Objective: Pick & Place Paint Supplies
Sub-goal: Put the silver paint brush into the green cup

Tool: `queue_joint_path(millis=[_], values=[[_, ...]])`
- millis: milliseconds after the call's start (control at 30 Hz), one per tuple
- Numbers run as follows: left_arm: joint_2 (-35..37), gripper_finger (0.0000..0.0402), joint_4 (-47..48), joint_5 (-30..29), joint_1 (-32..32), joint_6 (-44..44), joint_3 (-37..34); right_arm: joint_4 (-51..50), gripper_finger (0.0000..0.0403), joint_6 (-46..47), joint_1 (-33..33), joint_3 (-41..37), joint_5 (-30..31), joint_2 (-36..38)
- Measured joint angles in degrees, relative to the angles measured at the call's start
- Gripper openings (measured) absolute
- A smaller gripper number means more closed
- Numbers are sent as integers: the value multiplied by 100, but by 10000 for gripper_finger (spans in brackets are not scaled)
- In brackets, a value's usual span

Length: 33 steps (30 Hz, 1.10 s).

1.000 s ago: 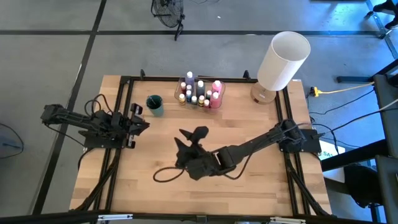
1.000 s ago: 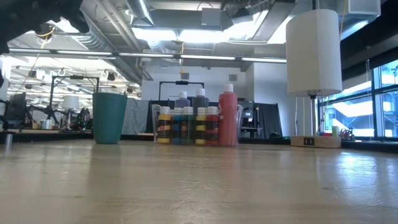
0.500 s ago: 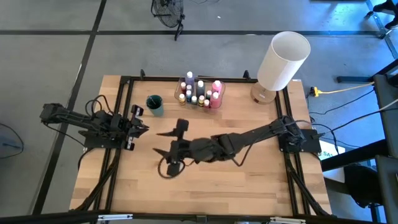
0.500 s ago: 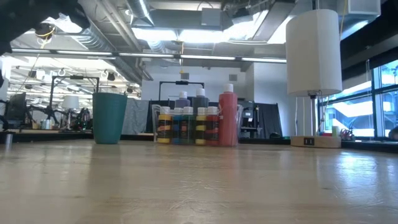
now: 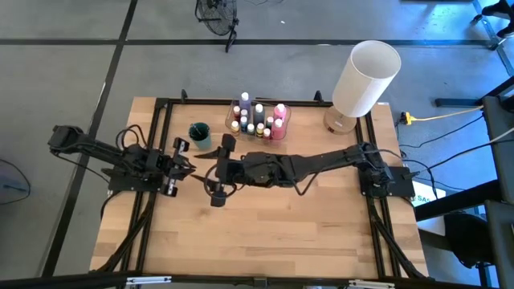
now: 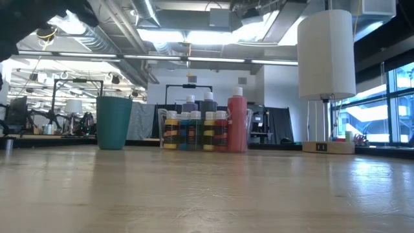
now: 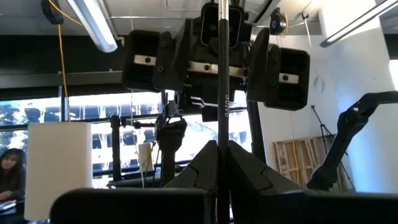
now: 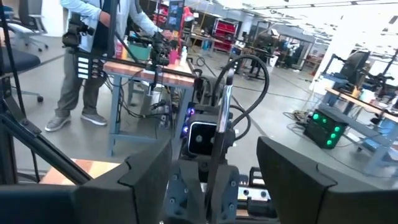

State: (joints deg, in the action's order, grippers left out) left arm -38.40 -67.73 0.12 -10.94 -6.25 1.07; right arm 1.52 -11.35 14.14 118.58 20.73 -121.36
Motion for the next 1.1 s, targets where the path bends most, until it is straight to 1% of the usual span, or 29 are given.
queue_joint_path(millis=[133,267,667,800,1000,1100], values=[[-339,13,-194,0,0,1,94,2,227,0,-1,0,-2,0],[-578,13,-357,0,0,1,152,-5,204,0,1,0,-2,0],[-965,13,-818,-2,0,101,157,-46,110,-3,-33,0,1,0],[-1023,13,-843,-2,0,102,157,-105,79,-4,-66,-2,2,0],[-1111,13,-864,-15,2,87,157,-136,23,-41,-67,-2,-4,0],[-1145,13,-865,-15,2,79,157,-168,11,-45,-69,-4,-25,0]])
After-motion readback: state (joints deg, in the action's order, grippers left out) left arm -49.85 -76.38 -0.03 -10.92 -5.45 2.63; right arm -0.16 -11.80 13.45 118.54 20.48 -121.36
